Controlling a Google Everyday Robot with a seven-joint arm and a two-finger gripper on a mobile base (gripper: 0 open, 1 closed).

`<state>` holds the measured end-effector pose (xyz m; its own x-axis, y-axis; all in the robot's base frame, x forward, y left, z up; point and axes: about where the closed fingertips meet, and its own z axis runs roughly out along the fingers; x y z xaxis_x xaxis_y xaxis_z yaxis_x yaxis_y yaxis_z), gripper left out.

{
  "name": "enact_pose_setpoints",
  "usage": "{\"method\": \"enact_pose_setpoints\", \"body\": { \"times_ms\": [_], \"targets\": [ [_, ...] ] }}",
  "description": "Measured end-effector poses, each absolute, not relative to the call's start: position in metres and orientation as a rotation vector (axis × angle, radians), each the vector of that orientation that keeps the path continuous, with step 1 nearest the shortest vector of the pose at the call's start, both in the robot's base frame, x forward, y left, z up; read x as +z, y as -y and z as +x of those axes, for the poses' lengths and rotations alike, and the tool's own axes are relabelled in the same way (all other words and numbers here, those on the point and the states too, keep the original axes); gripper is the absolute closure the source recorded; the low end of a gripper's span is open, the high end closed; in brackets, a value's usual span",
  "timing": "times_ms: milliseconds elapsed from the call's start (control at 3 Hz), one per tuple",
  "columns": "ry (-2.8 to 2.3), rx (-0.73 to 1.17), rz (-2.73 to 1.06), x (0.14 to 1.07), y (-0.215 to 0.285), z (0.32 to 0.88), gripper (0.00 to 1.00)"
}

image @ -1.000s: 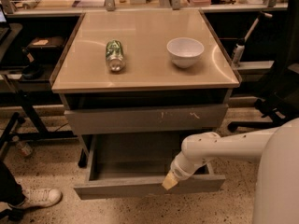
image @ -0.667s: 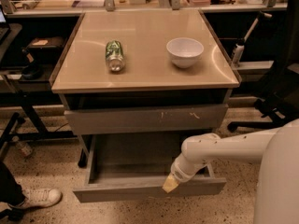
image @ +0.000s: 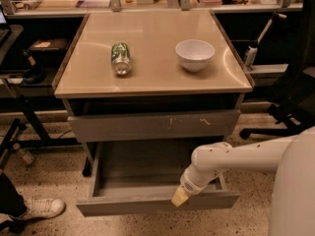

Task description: Open middle drawer

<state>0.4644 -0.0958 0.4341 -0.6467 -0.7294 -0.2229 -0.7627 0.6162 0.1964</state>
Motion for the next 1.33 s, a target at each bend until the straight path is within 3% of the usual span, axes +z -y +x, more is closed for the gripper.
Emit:
{"method": "enact_pose_setpoints", "body": {
  "times_ms": [1333],
  "targets": [
    [-2.721,0.420,-1.217,0.438,0.095,0.454,1.00]
  ]
}}
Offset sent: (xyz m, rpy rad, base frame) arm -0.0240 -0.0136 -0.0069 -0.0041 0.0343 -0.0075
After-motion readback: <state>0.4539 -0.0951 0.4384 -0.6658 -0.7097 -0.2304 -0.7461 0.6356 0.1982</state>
